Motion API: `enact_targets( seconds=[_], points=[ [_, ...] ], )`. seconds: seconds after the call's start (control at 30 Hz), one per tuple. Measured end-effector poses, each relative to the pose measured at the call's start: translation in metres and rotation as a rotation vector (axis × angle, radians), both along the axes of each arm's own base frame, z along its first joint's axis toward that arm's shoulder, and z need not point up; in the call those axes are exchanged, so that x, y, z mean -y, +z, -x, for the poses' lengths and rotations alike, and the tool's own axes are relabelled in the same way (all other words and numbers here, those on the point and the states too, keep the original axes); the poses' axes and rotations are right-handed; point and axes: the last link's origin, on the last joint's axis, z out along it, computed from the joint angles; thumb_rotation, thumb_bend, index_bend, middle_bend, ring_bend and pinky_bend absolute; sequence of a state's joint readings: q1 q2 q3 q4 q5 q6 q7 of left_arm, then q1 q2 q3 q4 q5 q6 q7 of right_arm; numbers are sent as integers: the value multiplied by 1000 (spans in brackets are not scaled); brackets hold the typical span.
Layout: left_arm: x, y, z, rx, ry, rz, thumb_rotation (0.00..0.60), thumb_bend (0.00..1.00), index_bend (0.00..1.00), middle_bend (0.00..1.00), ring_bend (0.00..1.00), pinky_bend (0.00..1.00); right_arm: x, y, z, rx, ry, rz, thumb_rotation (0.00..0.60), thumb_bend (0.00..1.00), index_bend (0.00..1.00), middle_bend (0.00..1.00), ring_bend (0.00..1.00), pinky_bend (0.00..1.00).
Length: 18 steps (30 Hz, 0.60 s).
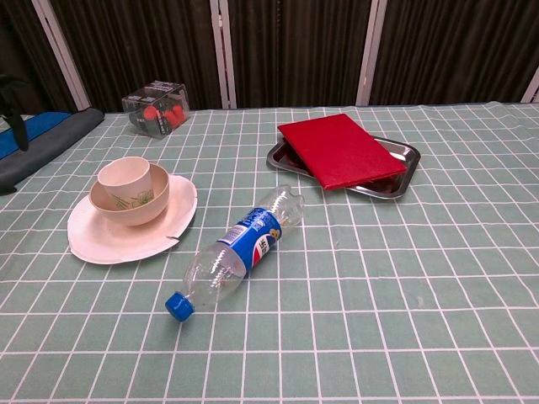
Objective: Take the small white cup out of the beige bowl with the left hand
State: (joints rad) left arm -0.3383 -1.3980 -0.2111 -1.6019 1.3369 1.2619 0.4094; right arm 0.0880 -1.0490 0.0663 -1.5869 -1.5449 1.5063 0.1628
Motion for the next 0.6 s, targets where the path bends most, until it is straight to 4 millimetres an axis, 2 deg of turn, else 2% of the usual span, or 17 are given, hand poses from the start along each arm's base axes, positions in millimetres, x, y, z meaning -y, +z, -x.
enact_targets(
  seconds=[0.23, 0.37, 0.6],
  points=[
    [-29, -18, -11, -12, 2, 31, 600, 240, 494, 0, 0, 0, 0, 2, 1, 12, -2, 2, 600, 33, 37, 0, 0, 0],
    [-44, -35, -16, -24, 21, 74, 600, 249, 503, 0, 0, 0, 1, 4, 1, 19, -5, 2, 600, 34, 37, 0, 0, 0],
    [-56, -57, -25, -34, 28, 115, 600, 279, 521, 0, 0, 0, 1, 6, 2, 31, -8, 6, 600, 32, 37, 0, 0, 0]
  ],
)
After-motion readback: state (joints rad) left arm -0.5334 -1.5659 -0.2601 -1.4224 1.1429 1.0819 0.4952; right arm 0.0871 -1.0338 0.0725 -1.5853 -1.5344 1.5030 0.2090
